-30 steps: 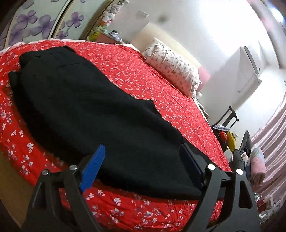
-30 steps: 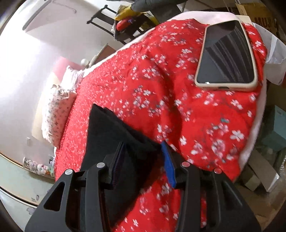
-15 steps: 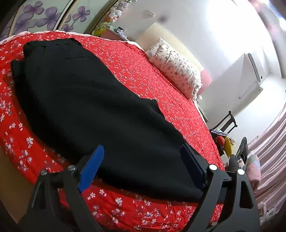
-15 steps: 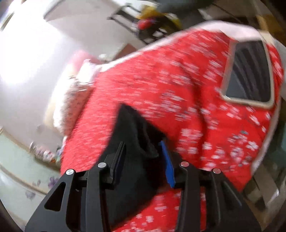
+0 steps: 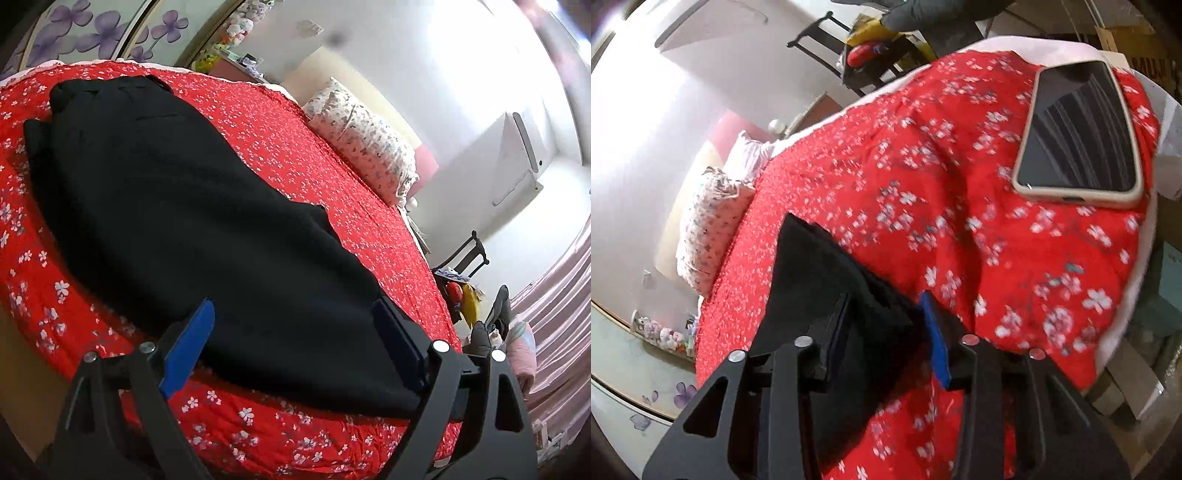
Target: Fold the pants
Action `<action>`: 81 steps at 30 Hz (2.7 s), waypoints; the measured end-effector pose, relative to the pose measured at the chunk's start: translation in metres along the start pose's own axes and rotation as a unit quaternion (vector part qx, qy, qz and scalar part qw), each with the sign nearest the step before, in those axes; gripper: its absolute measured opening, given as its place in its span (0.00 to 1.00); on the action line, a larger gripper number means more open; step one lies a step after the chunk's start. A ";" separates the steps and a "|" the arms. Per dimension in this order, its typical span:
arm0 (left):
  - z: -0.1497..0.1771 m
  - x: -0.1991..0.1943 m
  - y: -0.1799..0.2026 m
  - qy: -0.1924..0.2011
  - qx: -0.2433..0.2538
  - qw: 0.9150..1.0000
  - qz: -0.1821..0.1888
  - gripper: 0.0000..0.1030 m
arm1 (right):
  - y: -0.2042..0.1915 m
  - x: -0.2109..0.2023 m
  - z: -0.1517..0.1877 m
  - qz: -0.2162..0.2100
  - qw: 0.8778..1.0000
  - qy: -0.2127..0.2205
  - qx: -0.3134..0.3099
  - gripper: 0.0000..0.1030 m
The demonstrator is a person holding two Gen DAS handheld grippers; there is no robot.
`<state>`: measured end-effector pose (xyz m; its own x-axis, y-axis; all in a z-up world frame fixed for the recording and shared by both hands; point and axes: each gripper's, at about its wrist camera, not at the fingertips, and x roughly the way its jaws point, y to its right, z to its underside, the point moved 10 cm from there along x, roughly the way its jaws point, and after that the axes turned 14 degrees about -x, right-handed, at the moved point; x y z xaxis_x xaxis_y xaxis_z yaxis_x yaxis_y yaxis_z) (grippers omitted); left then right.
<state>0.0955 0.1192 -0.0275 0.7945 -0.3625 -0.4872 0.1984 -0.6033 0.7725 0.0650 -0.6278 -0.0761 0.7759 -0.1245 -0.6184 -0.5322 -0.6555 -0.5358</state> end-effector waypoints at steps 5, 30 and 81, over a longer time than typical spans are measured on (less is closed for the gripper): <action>0.000 -0.001 -0.001 -0.004 -0.006 1.000 0.007 0.86 | -0.027 -0.016 -0.011 -0.013 0.998 0.040 -0.050 0.14; -0.011 -0.023 -0.007 0.027 -0.023 0.998 0.047 0.88 | -0.398 -0.008 0.162 -0.266 0.923 -0.145 -0.237 0.12; -0.100 -0.068 -0.098 0.027 -0.180 0.983 0.036 0.90 | -0.425 -0.046 0.321 -0.416 0.796 -0.238 -0.370 0.68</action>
<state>0.0791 0.2744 -0.0295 0.8409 -0.3514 -0.4116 0.3238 -0.2828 0.9029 0.1468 -0.1042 -0.0048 0.4465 0.7623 -0.4686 0.5796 -0.6453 -0.4976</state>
